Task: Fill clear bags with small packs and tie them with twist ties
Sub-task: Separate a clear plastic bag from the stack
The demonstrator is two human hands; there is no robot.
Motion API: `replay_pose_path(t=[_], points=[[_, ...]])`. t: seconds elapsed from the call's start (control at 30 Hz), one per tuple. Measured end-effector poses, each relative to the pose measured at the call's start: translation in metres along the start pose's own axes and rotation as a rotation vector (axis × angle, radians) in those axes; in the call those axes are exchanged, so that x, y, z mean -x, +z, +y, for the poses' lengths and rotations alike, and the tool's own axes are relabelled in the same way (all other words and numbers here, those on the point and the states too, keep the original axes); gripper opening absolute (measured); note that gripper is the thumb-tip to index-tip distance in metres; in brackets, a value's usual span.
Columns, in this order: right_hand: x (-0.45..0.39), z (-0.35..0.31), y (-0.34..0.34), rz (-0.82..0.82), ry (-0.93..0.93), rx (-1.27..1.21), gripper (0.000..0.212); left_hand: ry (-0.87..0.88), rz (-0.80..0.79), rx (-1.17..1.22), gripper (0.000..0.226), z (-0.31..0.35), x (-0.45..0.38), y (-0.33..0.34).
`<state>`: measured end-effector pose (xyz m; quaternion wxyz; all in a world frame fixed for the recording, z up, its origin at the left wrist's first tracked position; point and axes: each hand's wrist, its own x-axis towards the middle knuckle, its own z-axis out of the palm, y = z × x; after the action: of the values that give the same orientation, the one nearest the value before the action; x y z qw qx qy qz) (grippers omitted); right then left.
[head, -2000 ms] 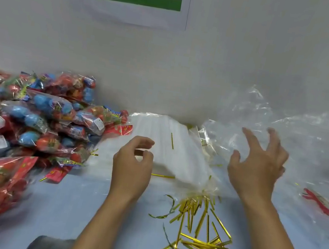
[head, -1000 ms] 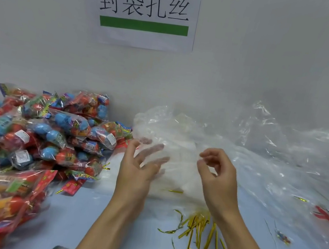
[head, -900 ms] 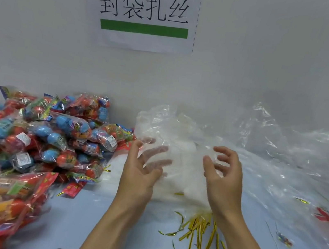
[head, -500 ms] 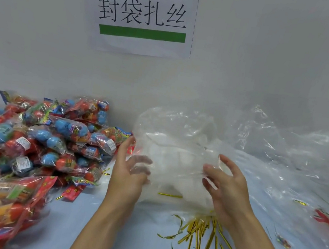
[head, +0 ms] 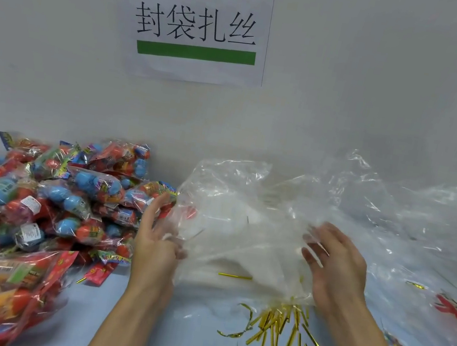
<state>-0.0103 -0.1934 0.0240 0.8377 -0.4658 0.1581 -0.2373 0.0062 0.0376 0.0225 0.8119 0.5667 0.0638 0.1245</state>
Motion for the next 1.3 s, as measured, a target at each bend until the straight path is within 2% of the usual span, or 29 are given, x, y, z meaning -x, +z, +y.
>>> replay_pose_path(t=[0.07, 0.23, 0.43, 0.53, 0.63, 0.7, 0.77, 0.9, 0.97, 1.07, 1.13, 1.17, 1.3], points=[[-0.004, 0.002, -0.003, 0.082, -0.044, 0.046, 0.007, 0.012, 0.065, -0.023, 0.090, -0.001, -0.002, -0.003], [-0.017, -0.007, -0.015, 0.296, -0.141, 0.001, 0.011, 0.011, 0.180, -0.037, 0.080, -0.006, -0.007, -0.011], [-0.016, -0.011, -0.018, 0.419, -0.217, 0.077, 0.015, 0.053, 0.186, -0.092, 0.074, -0.009, -0.011, -0.010], [-0.012, -0.021, -0.025, 0.505, -0.306, 0.329, 0.014, 0.094, 0.207, -0.143, 0.076, -0.011, -0.012, -0.013], [-0.016, -0.035, -0.044, 0.511, -0.366, 0.803, 0.029, 0.102, 0.269, -0.146, 0.078, -0.010, -0.014, -0.020], [-0.018, -0.043, -0.055, 0.506, -0.362, 0.913, 0.025, 0.106, 0.298, -0.137, 0.078, -0.009, -0.015, -0.022], [-0.017, -0.048, -0.057, 0.418, -0.302, 0.755, 0.020, 0.091, 0.293, -0.148, 0.078, -0.009, -0.015, -0.021], [-0.014, -0.050, -0.045, 0.028, -0.122, 0.116, 0.026, 0.052, 0.242, -0.188, 0.080, -0.011, -0.012, -0.019], [-0.013, -0.055, -0.045, -0.045, -0.067, -0.148, 0.014, 0.042, 0.246, -0.199, 0.079, -0.010, -0.011, -0.020], [-0.016, -0.062, -0.053, -0.026, -0.097, -0.406, 0.005, 0.037, 0.257, -0.216, 0.078, -0.009, -0.012, -0.022], [-0.020, -0.063, -0.058, 0.057, -0.167, -0.417, 0.030, 0.039, 0.261, -0.228, 0.077, -0.009, -0.012, -0.022], [-0.023, -0.064, -0.061, 0.117, -0.219, -0.401, 0.035, 0.046, 0.266, -0.232, 0.076, -0.009, -0.012, -0.022], [-0.027, -0.066, -0.067, 0.303, -0.318, -0.456, 0.038, 0.074, 0.300, -0.235, 0.071, -0.006, -0.009, -0.022]])
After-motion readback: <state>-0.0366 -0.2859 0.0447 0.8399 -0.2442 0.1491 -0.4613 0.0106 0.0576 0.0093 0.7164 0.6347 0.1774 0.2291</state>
